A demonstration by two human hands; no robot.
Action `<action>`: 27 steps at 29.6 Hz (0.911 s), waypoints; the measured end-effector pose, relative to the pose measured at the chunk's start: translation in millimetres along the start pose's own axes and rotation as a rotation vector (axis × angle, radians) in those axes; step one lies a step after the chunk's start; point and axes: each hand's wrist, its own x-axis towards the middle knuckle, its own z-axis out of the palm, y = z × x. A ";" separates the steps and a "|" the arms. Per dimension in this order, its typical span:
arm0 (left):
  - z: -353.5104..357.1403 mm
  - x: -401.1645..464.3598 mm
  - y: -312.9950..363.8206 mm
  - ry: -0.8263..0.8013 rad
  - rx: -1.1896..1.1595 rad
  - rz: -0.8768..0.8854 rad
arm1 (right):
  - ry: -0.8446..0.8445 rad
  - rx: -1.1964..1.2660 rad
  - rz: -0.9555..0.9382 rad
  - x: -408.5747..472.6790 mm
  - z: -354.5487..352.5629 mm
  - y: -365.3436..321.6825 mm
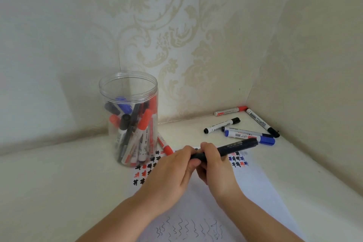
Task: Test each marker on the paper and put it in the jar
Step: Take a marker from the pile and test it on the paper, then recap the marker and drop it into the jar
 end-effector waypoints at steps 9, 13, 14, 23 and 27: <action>-80.3 21.8 23.2 0.610 -0.237 -0.011 | -0.189 -0.362 -0.119 13.2 -37.7 -40.2; -148.2 31.7 32.2 0.965 -0.043 0.103 | -0.107 -0.376 -0.063 23.9 -43.5 -40.8; -160.1 34.2 33.1 0.983 0.041 0.098 | -0.096 -0.368 -0.048 25.9 -42.6 -39.9; -162.5 48.2 14.6 0.478 0.600 -0.078 | -0.134 -0.361 -0.066 38.3 -2.7 -40.5; -149.9 46.3 4.7 0.227 0.700 -0.166 | -0.136 -0.345 -0.098 38.5 11.5 -47.3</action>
